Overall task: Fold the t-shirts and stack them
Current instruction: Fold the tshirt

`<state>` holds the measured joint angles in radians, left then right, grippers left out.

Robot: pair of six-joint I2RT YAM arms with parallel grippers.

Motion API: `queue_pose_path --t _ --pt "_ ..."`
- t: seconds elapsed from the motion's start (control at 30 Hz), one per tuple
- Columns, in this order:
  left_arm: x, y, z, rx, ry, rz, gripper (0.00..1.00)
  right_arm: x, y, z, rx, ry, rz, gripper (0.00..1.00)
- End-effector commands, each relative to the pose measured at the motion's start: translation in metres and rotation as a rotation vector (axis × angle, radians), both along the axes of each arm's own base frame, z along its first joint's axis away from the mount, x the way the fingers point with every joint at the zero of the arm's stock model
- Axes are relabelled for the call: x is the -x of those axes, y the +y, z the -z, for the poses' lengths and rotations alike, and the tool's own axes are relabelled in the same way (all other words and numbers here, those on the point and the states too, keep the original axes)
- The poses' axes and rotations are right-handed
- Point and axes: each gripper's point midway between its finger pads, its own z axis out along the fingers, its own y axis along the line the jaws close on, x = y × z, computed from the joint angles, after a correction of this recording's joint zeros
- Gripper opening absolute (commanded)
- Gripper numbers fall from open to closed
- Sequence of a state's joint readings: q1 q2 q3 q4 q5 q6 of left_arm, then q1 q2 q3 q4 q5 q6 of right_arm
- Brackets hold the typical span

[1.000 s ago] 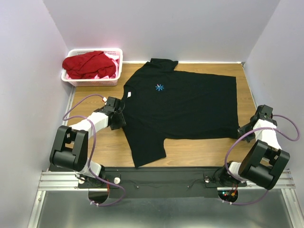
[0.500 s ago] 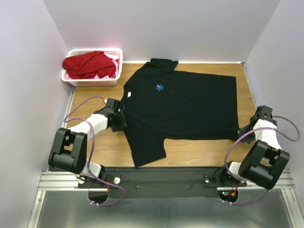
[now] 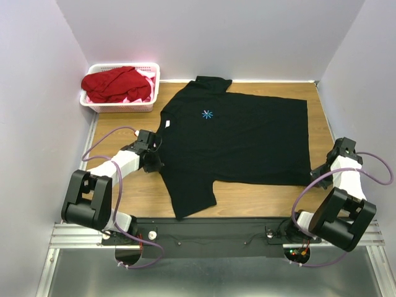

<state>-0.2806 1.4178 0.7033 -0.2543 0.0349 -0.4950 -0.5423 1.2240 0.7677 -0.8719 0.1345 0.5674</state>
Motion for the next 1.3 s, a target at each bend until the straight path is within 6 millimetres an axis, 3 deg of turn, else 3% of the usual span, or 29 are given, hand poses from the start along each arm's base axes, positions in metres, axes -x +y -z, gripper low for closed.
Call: queue_pose_path --t 0.0,0.1,0.3,0.83,1.0,1.27 --pt "-0.004 0.015 -0.020 -0.073 -0.035 -0.014 0.00 -0.001 0.007 -0.021 -0.019 -0.044 0.033 0.01" --pt "-0.008 0.015 -0.024 -0.082 -0.037 -0.012 0.00 -0.002 0.020 -0.023 -0.070 -0.077 0.052 0.01" --pt "-0.010 0.021 -0.025 -0.099 -0.034 -0.015 0.00 0.011 0.009 -0.034 0.018 -0.068 0.106 0.01" --pt "-0.028 0.027 -0.041 -0.123 -0.050 -0.029 0.00 0.030 0.034 -0.043 0.001 -0.125 0.084 0.01" --pt "-0.026 0.031 -0.039 -0.126 -0.041 -0.040 0.00 0.021 0.028 -0.048 0.017 -0.134 0.075 0.01" --pt "-0.037 0.033 -0.051 -0.127 -0.063 -0.049 0.00 -0.003 -0.002 -0.065 0.105 -0.123 0.049 0.01"
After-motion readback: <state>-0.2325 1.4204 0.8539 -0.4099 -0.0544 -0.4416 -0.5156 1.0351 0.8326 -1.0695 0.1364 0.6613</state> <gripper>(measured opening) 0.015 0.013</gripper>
